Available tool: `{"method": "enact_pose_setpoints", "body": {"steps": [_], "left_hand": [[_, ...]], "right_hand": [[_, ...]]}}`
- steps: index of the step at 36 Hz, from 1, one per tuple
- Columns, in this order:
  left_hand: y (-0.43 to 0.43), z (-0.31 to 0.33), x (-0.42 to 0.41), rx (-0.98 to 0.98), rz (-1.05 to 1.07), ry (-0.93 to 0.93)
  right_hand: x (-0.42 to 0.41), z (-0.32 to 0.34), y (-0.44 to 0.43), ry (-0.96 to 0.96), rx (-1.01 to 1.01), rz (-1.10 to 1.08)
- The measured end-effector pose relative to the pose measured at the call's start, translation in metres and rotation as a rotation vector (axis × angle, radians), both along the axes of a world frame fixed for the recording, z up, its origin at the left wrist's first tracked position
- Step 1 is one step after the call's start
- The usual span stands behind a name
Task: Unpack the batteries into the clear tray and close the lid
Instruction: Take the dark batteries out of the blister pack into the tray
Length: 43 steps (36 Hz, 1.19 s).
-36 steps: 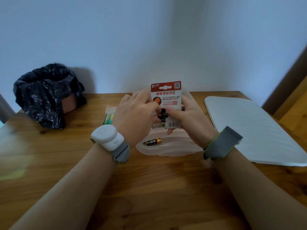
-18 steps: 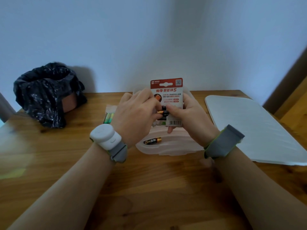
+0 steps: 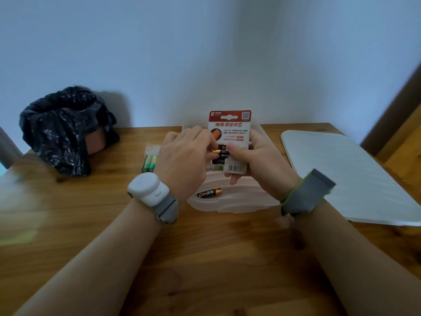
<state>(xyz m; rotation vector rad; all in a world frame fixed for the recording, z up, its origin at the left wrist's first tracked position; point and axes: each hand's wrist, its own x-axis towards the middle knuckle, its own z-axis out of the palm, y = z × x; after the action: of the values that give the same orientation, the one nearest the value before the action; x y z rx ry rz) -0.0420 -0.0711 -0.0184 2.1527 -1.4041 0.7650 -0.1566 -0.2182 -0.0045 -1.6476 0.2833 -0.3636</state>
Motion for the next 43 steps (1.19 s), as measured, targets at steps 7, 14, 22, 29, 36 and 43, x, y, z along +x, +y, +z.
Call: {"method": "enact_pose_setpoints", "body": {"steps": [7,14,22,29,36,43], "left_hand": [[0.006,0.005,0.007,-0.065,-0.026,0.109],[0.003,0.006,0.002,-0.255,-0.162,0.518],[0.009,0.008,0.001,-0.384,-0.268,0.689],[0.010,0.009,0.003,-0.344,-0.264,0.712],[0.009,0.009,0.007,-0.174,-0.192,0.671],[0.003,0.004,0.001,0.249,-0.058,0.498]], "right_hand": [[0.000,0.001,-0.006,0.017,0.052,-0.121],[0.001,-0.001,-0.006,0.027,0.002,-0.157],[0.000,-0.002,-0.007,0.024,-0.041,-0.155],[0.002,-0.001,-0.010,0.050,-0.035,-0.237],[0.002,0.001,-0.012,0.047,-0.015,-0.312],[0.002,0.000,-0.011,0.033,-0.004,-0.321]]}}
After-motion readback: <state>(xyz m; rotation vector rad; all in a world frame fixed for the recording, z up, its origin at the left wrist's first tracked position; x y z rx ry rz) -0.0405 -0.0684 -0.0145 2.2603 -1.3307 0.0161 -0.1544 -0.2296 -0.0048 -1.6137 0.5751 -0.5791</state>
